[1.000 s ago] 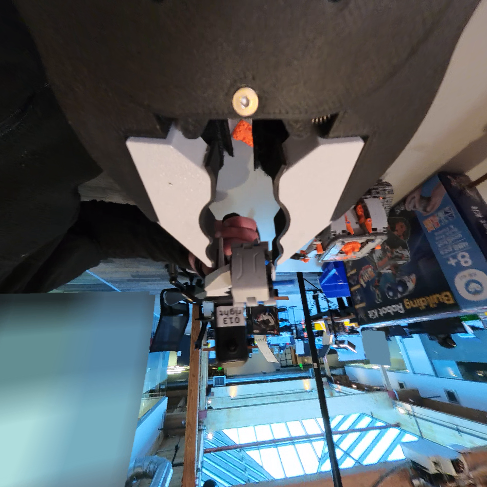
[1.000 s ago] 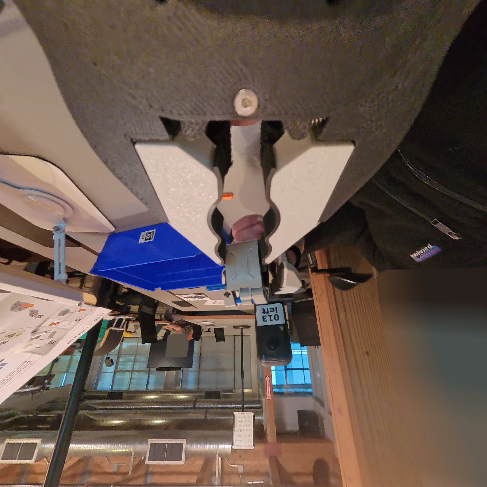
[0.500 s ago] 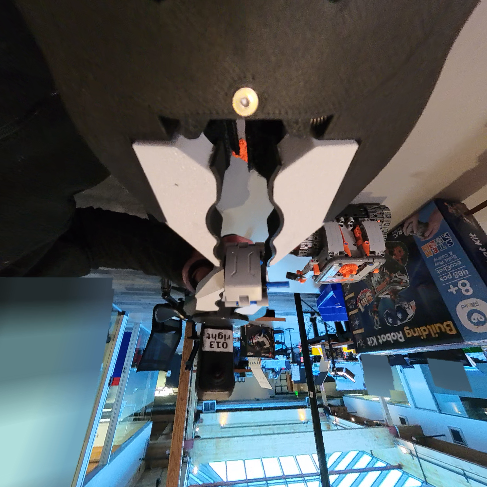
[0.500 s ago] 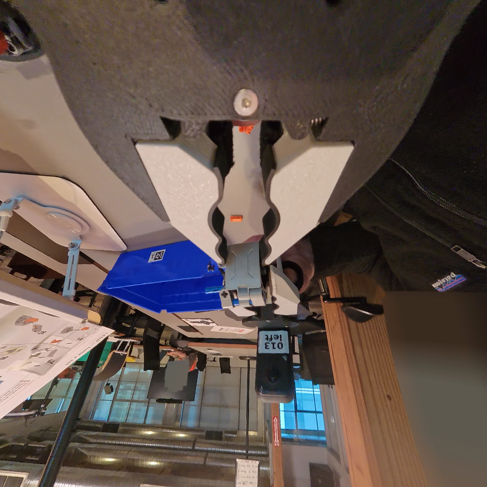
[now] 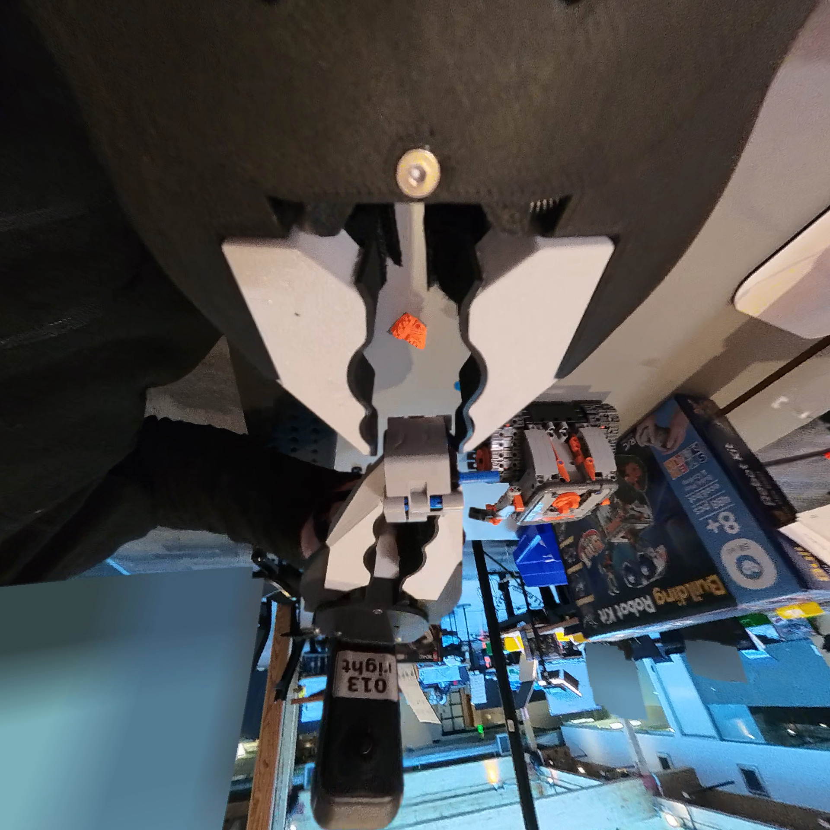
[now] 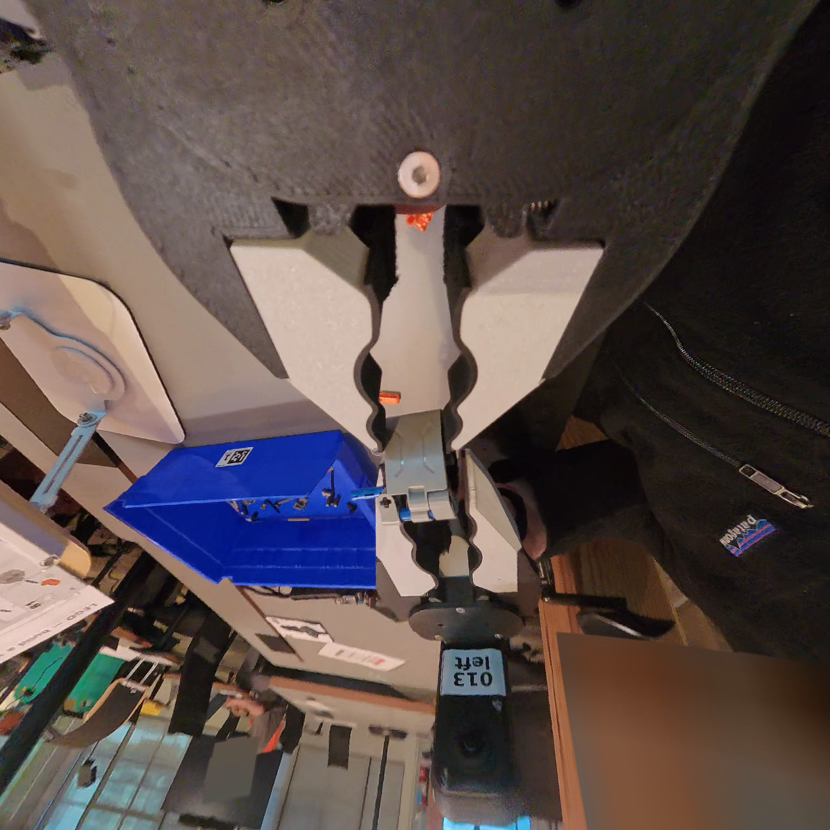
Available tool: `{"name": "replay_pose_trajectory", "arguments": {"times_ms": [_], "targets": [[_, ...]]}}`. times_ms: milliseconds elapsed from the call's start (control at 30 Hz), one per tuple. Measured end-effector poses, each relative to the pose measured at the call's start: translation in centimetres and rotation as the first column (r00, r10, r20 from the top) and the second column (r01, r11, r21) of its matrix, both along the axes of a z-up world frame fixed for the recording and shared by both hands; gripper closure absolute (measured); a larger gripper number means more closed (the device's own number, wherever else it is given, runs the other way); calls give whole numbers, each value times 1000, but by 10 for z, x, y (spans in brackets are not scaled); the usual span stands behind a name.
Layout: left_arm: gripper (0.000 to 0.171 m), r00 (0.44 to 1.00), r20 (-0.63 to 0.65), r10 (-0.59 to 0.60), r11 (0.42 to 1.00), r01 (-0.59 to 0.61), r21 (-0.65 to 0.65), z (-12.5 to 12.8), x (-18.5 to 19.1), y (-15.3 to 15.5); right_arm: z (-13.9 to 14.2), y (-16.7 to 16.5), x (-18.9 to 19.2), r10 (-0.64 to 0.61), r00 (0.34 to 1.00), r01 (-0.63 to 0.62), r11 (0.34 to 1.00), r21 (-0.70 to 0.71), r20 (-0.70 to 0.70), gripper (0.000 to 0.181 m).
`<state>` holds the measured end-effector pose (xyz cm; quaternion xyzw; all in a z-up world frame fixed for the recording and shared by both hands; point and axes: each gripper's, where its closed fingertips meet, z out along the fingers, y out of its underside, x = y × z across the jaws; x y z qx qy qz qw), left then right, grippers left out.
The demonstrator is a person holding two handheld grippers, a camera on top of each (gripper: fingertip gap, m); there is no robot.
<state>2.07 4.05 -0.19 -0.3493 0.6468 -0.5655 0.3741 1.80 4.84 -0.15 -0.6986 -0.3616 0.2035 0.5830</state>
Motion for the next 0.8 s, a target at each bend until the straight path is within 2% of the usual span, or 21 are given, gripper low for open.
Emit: {"name": "replay_pose_trajectory", "arguments": {"times_ms": [233, 367, 500, 800], "targets": [[138, 998, 34, 57, 998, -56, -25, -2, -21, 34, -13, 34, -20, 4, 995, 1, 999, -53, 97, 159], [141, 996, 31, 83, 996, -82, -32, -10, -24, 49, -19, 48, -28, 14, 998, -9, 996, -84, 60, 159], [142, 996, 46, 78, 990, -72, -123, -12, -24, 60, -24, 59, -28, 9, 999, -4, 994, -112, 43, 158], [142, 992, 106, 73, 970, -46, -241, -2, -32, 74, -9, 72, -36, 17, 997, -22, 997, -75, -72, 158]]}}
